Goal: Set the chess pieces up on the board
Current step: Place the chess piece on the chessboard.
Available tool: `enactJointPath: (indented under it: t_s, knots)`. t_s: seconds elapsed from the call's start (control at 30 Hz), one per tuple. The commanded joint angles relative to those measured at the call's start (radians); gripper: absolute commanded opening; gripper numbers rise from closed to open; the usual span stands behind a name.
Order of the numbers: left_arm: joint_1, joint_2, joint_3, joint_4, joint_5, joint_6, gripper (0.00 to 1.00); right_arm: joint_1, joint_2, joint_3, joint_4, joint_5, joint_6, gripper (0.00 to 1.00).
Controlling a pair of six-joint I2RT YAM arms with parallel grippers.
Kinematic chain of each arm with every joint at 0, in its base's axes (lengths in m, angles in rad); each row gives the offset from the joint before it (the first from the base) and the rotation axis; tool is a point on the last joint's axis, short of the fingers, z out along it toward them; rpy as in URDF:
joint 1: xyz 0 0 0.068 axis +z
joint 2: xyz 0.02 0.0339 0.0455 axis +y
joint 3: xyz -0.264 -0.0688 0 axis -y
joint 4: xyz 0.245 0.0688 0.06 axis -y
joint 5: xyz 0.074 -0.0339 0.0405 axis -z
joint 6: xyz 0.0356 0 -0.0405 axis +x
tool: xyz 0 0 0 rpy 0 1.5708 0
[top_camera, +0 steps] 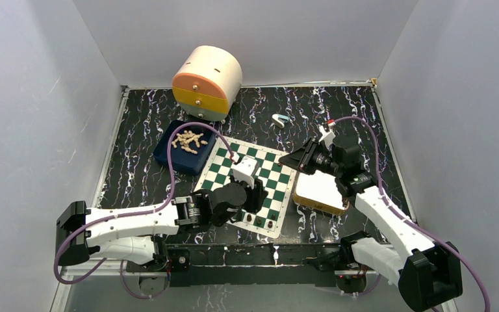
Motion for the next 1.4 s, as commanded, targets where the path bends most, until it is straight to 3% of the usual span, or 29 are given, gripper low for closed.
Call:
enactJointPath:
  t_s: [0.0, 0.27, 0.43, 0.63, 1.37]
  knots:
    - [-0.006, 0.051, 0.085, 0.062, -0.035, 0.073, 0.39, -0.006, -0.031, -0.021, 0.245, -0.102, 0.236, 0.09]
    - [-0.006, 0.133, 0.173, 0.141, -0.114, 0.17, 0.39, -0.006, -0.07, -0.013, 0.222, -0.086, 0.264, 0.09]
    - [-0.006, 0.14, 0.175, 0.233, -0.162, 0.224, 0.32, -0.006, -0.077, -0.023, 0.234, -0.089, 0.281, 0.09]
    - [-0.006, 0.176, 0.2, 0.312, -0.16, 0.265, 0.31, -0.006, -0.078, -0.033, 0.253, -0.097, 0.296, 0.09]
    - [0.019, 0.23, 0.245, 0.386, -0.176, 0.305, 0.19, -0.006, -0.098, -0.04, 0.257, -0.122, 0.313, 0.09]
